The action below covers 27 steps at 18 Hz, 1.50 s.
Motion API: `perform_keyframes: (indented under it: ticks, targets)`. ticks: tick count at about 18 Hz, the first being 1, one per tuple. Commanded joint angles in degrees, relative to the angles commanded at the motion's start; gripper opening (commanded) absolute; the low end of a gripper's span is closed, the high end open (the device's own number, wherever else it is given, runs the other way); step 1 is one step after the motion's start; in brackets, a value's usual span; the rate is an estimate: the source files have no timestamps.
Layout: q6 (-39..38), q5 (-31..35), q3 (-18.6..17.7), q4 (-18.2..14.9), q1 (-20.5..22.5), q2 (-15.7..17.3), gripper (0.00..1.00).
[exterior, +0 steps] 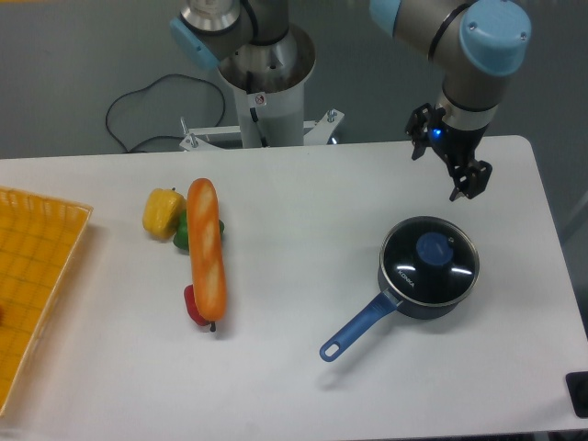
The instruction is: Open the lid
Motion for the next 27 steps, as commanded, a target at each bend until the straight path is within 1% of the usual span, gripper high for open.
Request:
perform_keyframes:
  ticks: [7,10,13,17,19,23,27]
  targets:
    - [-0.3,0.6,-0.3,-0.1,0.0,0.1,1.00]
    - [-0.2,2.1,-1.6,0.7,-0.1,0.1,1.00]
    - [-0.4,1.9,-2.9,2.6,0.1,0.2,1.00]
    - [-0.2,1.8,-3.1,3.2,0.0,0.2,1.00]
    - [-0.3,1.6,-4.0,3.2,0.1,0.3,1.00]
    - [-0.6,1.4,-4.3,4.7,0.0,0.4,1.00]
    - [-0.6,1.3,-4.0,4.6,-0.1,0.3,1.00]
